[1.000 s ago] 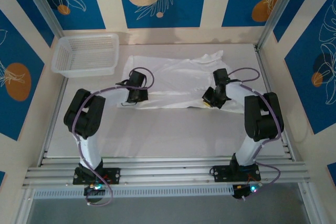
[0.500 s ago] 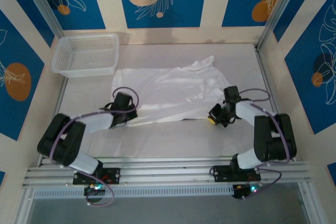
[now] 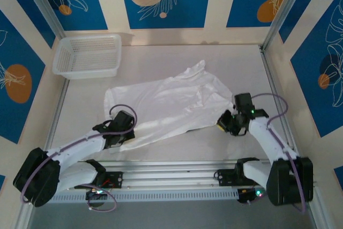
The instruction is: Fold the inside-out t-shirt
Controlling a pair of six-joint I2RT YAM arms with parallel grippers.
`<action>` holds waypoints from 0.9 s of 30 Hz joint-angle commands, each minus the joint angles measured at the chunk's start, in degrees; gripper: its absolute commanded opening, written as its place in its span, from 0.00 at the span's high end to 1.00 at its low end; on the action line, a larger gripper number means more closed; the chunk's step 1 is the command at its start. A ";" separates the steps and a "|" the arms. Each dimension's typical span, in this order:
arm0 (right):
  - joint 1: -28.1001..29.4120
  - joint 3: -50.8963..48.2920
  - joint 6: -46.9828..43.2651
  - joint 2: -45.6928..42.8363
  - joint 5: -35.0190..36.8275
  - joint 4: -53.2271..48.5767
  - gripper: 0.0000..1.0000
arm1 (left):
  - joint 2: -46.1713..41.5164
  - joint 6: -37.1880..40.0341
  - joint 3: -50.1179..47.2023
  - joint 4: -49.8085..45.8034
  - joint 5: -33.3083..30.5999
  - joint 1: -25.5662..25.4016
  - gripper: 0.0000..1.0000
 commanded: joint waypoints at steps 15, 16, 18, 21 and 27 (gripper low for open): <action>5.30 -0.70 12.25 17.45 5.23 12.46 1.00 | 5.79 -0.24 -1.06 0.29 2.03 14.35 1.00; 5.52 -2.86 12.63 14.89 4.38 11.96 1.00 | 5.66 0.16 -0.97 0.22 2.11 15.06 1.00; 5.76 -6.20 12.39 9.96 3.96 10.01 1.00 | 5.59 0.55 -0.43 0.11 1.66 16.09 1.00; 5.94 -10.57 11.87 2.62 2.79 6.94 1.00 | 6.28 1.44 0.67 -0.12 1.66 17.18 1.00; 6.38 -13.65 10.09 -6.91 2.20 0.25 1.00 | 4.58 2.21 1.01 -0.03 2.22 17.32 1.00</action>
